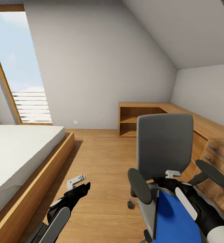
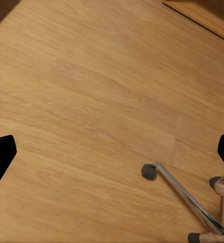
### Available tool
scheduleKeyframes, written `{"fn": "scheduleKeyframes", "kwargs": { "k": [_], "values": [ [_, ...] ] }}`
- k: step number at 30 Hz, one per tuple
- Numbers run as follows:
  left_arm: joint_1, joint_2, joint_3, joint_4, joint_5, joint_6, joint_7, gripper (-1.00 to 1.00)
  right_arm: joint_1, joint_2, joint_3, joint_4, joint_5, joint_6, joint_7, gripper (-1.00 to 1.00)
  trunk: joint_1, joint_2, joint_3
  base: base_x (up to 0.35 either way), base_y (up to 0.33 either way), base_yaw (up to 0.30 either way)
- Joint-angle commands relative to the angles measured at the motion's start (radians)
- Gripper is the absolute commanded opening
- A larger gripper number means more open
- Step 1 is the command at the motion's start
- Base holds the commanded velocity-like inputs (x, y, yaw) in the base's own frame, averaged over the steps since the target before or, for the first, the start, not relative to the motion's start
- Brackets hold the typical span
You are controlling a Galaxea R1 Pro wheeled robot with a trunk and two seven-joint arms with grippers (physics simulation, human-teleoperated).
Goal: In the bedroom, organize the workspace by keeping the computer under the desk, ensuring the monitor is on the desk, placing the keyboard on the desk next to the monitor, placing the mouse on the desk next to the keyboard, moving the folder from the swivel chair onto the desk next to the mouse, stacking the notebook on top of the folder with the pen on top of the notebook, and positioning the swivel chair next to the desk.
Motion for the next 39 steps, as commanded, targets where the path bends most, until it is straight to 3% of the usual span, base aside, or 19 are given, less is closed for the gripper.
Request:
{"fn": "scheduleKeyframes", "kwargs": {
  "k": [1,39],
  "values": [
    [-0.001,0.001,-0.002,-0.001,0.006,0.001,0.008,1.00,-0.001,-0.001,0.002,-0.001,-0.006,0.003,-0.004,1.00,0.000,-0.001,-0.001,0.000,0.000,0.019],
    [-0.001,-0.004,-0.004,-0.002,0.007,0.001,0.008,1.00,-0.001,-0.002,-0.001,0.004,-0.006,0.009,-0.005,1.00,0.000,-0.001,-0.001,0.000,0.000,0.001]
  ]
}}
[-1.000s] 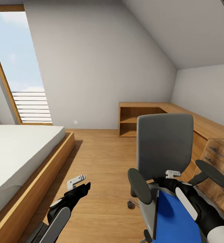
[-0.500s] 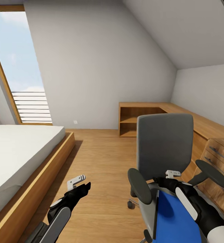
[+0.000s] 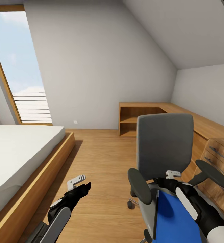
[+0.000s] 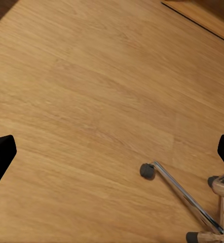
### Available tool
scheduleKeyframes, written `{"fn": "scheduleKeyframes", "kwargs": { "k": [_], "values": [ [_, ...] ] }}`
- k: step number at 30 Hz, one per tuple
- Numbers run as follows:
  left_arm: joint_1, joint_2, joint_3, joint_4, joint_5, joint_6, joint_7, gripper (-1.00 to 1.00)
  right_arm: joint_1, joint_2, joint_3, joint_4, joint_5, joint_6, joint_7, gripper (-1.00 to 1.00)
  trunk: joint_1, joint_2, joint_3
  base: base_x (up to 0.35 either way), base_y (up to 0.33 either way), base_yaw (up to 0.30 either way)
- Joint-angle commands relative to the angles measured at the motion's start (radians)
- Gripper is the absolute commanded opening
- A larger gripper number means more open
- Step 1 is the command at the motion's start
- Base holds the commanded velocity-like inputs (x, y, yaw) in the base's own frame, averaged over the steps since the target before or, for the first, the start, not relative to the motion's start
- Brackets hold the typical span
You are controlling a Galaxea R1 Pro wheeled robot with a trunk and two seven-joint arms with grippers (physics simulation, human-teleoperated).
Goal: In the bedroom, organize the workspace by keeping the computer under the desk, ensuring the monitor is on the desk, placing the keyboard on the desk next to the monitor, placing the mouse on the desk next to the keyboard, moving the folder from the swivel chair onto the desk next to the mouse, stacking the notebook on top of the folder with the pen on top of the notebook, and positioning the swivel chair next to the desk.
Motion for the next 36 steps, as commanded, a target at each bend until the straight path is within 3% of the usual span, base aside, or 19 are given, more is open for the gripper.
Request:
{"fn": "scheduleKeyframes", "kwargs": {
  "k": [1,36],
  "values": [
    [-0.001,0.001,-0.002,-0.001,0.007,0.001,0.008,1.00,-0.001,-0.001,0.003,0.000,-0.006,0.004,-0.005,1.00,0.000,-0.001,-0.001,0.000,0.000,0.000],
    [-0.001,0.001,-0.004,-0.001,0.007,0.001,0.010,1.00,-0.001,0.000,0.002,0.025,-0.006,0.054,-0.009,1.00,0.000,-0.001,-0.001,0.000,0.000,0.000]
  ]
}}
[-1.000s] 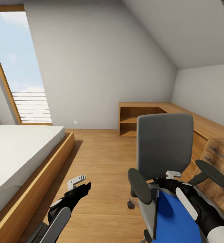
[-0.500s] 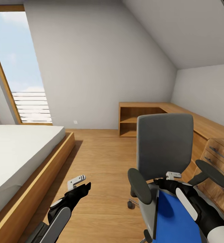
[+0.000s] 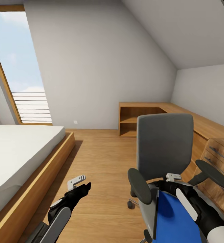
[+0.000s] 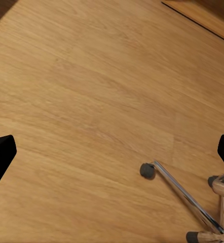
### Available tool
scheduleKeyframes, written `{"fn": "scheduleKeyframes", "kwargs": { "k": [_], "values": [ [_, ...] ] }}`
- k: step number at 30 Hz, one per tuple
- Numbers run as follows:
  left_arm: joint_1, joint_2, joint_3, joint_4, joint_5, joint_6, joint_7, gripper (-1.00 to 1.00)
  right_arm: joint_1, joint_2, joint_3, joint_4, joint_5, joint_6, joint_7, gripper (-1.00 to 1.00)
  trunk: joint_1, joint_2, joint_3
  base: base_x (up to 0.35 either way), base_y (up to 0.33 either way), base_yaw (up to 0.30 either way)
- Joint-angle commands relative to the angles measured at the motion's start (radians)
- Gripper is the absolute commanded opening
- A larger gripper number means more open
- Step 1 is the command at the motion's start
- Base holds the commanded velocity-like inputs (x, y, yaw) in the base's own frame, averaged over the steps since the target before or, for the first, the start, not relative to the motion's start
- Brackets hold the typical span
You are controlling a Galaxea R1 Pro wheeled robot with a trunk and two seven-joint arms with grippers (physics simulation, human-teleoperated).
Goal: In the bedroom, organize the workspace by keeping the computer under the desk, ensuring the monitor is on the desk, placing the keyboard on the desk next to the monitor, placing the mouse on the desk next to the keyboard, moving the folder from the swivel chair onto the desk next to the mouse, stacking the notebook on top of the folder with the pen on top of the notebook, and positioning the swivel chair next to the desk.
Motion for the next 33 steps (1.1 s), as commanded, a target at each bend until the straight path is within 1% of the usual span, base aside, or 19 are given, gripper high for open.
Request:
{"fn": "scheduleKeyframes", "kwargs": {
  "k": [1,12,32,33],
  "values": [
    [-0.001,0.001,-0.002,-0.002,0.007,0.001,0.008,1.00,-0.001,-0.001,0.003,-0.001,-0.006,0.004,-0.005,1.00,0.000,-0.001,-0.001,0.000,0.000,0.000],
    [-0.001,-0.002,-0.006,-0.002,0.004,0.000,0.012,1.00,-0.001,-0.001,0.003,-0.001,-0.006,0.004,-0.006,1.00,0.000,-0.001,-0.001,0.000,0.000,0.000],
    [-0.001,-0.002,-0.007,-0.002,0.003,-0.002,0.015,1.00,-0.001,0.000,0.005,0.000,-0.006,0.004,-0.034,1.00,0.077,-0.141,-0.064,0.000,0.000,0.000],
    [-0.001,-0.002,-0.007,-0.002,0.003,-0.002,0.015,1.00,-0.001,0.000,0.005,0.000,-0.006,0.004,-0.034,1.00,0.077,-0.141,-0.064,0.000,0.000,0.000]
  ]
}}
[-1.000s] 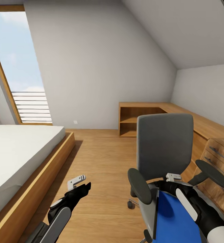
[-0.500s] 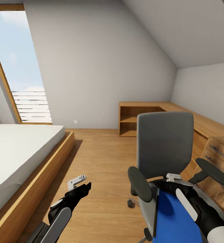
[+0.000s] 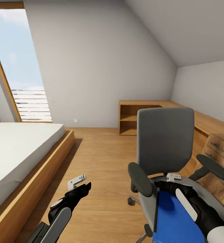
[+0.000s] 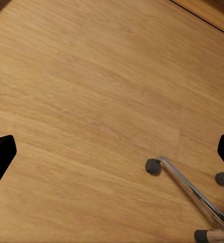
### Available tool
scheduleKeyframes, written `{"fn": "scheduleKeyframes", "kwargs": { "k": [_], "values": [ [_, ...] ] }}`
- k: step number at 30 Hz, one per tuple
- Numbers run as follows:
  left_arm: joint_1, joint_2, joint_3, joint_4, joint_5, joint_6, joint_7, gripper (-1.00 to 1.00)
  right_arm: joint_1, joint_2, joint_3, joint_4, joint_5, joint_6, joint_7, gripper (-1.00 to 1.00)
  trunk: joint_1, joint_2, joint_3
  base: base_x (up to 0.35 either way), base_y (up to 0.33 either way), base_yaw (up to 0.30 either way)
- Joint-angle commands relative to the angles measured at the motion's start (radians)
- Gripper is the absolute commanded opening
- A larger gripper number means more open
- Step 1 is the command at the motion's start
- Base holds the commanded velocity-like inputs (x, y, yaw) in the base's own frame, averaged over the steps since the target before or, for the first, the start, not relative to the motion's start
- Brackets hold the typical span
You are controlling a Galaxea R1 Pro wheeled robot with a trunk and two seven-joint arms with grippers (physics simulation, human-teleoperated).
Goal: In the bedroom, organize the workspace by keeping the computer under the desk, ensuring the monitor is on the desk, placing the keyboard on the desk next to the monitor, placing the mouse on the desk next to the keyboard, moving the folder from the swivel chair onto the desk next to the mouse, stacking the notebook on top of the folder with the pen on top of the notebook, and positioning the swivel chair next to the desk.
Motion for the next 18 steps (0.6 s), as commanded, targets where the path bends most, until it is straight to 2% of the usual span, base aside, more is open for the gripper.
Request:
{"fn": "scheduleKeyframes", "kwargs": {
  "k": [1,18],
  "values": [
    [-0.001,0.001,-0.002,-0.001,0.007,0.001,0.008,1.00,-0.001,-0.001,0.004,-0.001,-0.009,0.003,-0.008,1.00,0.000,-0.001,-0.001,0.000,0.000,0.000],
    [-0.001,0.002,-0.002,-0.001,0.010,0.003,0.000,1.00,-0.001,-0.001,0.005,-0.001,-0.009,0.003,-0.009,1.00,0.000,-0.001,-0.001,0.000,0.000,0.000]
  ]
}}
